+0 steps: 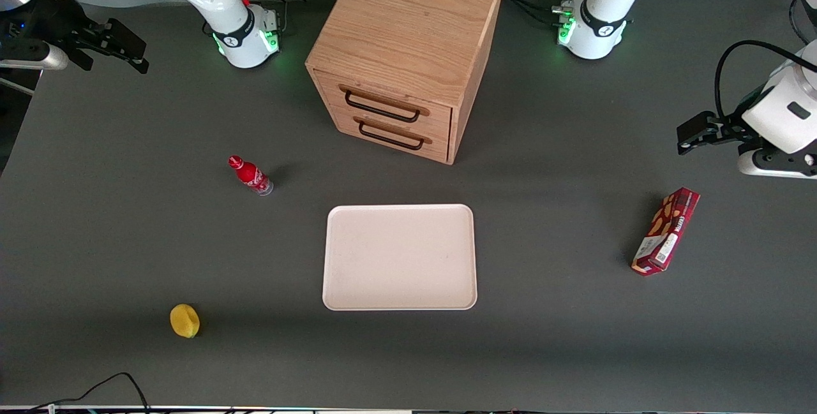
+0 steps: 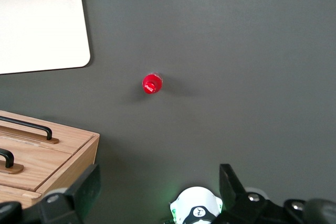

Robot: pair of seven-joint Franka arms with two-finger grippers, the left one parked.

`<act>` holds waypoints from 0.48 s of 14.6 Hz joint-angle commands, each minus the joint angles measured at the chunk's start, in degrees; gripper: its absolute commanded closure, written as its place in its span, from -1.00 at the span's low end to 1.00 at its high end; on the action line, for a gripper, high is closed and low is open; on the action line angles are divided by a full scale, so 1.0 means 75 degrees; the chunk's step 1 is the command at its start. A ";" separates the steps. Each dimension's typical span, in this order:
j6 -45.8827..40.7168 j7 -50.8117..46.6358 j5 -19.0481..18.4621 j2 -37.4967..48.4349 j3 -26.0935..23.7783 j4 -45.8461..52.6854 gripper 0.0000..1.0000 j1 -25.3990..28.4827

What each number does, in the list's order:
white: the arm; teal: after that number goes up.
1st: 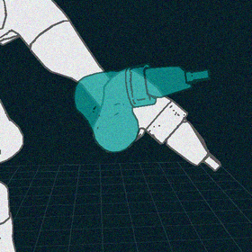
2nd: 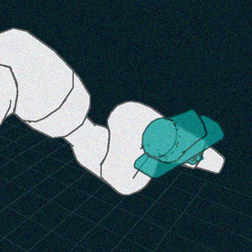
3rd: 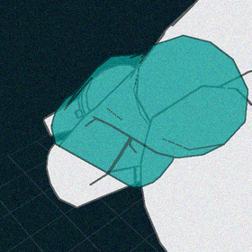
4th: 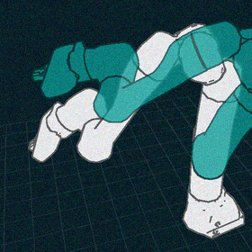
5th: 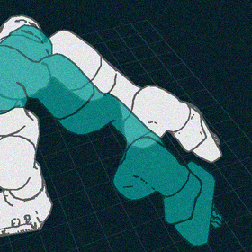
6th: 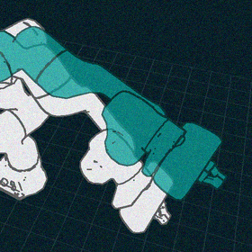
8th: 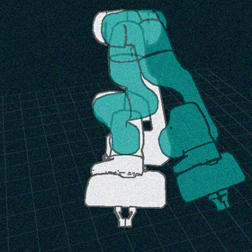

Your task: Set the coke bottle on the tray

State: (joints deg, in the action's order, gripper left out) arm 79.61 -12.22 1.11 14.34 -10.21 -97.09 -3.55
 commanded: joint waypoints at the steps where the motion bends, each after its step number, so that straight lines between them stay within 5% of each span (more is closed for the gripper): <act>1: -0.0220 -0.0094 0.0168 -0.0026 0.0002 0.0137 -1.00 -0.0007; 7: -0.0267 -0.0105 0.0168 -0.0014 -0.0045 0.0113 -1.00 0.0028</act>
State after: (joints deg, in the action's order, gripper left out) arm 78.65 -12.22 1.12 14.34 -10.30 -97.03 -3.49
